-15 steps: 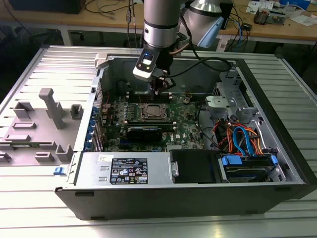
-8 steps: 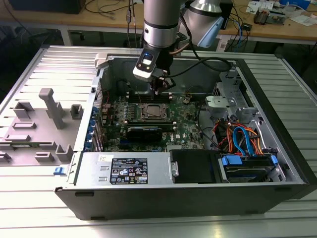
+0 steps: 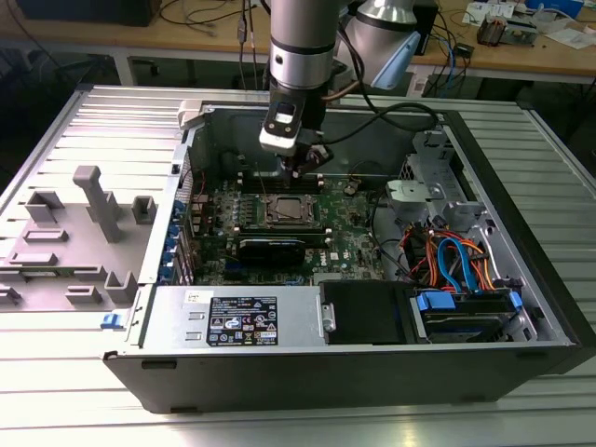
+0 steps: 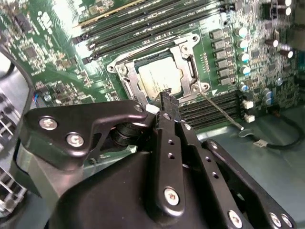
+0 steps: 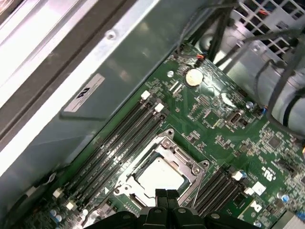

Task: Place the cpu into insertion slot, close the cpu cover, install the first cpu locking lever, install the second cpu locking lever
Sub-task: 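Install the first cpu locking lever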

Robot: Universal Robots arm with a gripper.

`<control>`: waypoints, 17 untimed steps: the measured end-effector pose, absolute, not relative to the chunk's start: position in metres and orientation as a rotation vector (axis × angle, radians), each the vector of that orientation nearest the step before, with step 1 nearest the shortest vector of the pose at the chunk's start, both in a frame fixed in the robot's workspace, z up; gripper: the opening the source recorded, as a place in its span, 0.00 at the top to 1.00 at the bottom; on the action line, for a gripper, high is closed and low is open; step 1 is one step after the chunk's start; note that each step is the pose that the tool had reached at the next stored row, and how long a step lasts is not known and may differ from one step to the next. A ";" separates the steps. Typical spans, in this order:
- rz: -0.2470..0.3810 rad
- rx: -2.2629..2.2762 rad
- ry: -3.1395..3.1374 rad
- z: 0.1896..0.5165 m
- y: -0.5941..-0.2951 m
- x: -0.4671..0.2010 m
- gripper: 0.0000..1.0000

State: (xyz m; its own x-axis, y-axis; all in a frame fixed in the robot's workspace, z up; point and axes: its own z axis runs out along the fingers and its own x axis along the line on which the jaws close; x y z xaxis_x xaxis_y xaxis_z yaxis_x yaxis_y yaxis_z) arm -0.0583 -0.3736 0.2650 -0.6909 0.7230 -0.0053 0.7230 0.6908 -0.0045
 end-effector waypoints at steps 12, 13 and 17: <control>-0.002 0.880 3.012 0.265 -0.374 -0.058 0.89; -0.001 0.868 3.015 0.265 -0.374 -0.058 0.89; -0.001 0.724 3.053 0.265 -0.374 -0.058 0.89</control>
State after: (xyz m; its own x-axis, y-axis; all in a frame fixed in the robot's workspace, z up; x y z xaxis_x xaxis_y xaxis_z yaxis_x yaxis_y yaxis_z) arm -0.0583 -0.3745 0.2648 -0.8935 0.4491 -0.0040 0.4491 0.8935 0.0004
